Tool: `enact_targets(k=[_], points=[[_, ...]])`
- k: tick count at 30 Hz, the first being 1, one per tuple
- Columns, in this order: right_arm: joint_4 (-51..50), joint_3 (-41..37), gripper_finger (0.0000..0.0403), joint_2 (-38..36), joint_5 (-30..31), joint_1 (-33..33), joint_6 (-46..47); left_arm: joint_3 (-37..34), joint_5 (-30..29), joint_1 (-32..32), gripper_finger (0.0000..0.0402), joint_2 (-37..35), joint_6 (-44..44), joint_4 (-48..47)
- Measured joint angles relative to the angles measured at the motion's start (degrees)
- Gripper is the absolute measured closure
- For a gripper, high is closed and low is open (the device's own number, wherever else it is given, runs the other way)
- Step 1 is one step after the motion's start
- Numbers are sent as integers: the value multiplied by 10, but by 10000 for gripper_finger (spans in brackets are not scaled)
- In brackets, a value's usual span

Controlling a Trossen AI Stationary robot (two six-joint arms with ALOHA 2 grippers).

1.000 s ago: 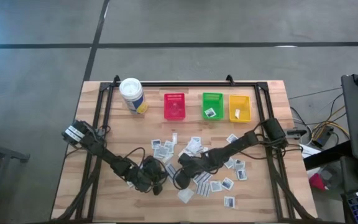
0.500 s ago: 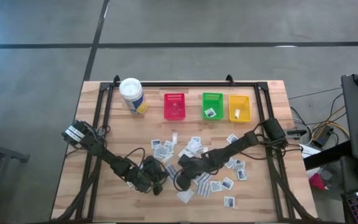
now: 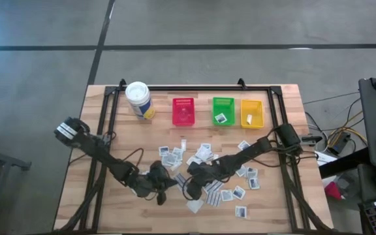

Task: Pick & Place First Aid Supplies
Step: Put the blue bandage in the red bin

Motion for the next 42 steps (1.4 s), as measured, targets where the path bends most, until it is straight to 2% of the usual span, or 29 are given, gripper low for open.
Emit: enact_targets(k=[10, 14, 19, 32, 35, 42], points=[[-9, 0, 394, -28, 1, -1, -42, -23, -7, 14, 401, -111, 55, -51], [-21, 0, 394, -40, 3, -3, -58, -58, -5, 36, 401, -162, 66, -52], [-50, -7, 394, -72, 16, -9, -78, -108, 28, 80, 401, -226, 65, -52], [-51, -107, 394, -192, 45, -67, -109, -151, 70, 169, 401, -292, 138, -48], [-43, -126, 394, -212, 44, -90, -111, -153, 102, 207, 401, -298, 166, -50], [-36, -137, 394, -237, 19, -157, -150, -158, 231, 328, 401, -313, 238, -48]])
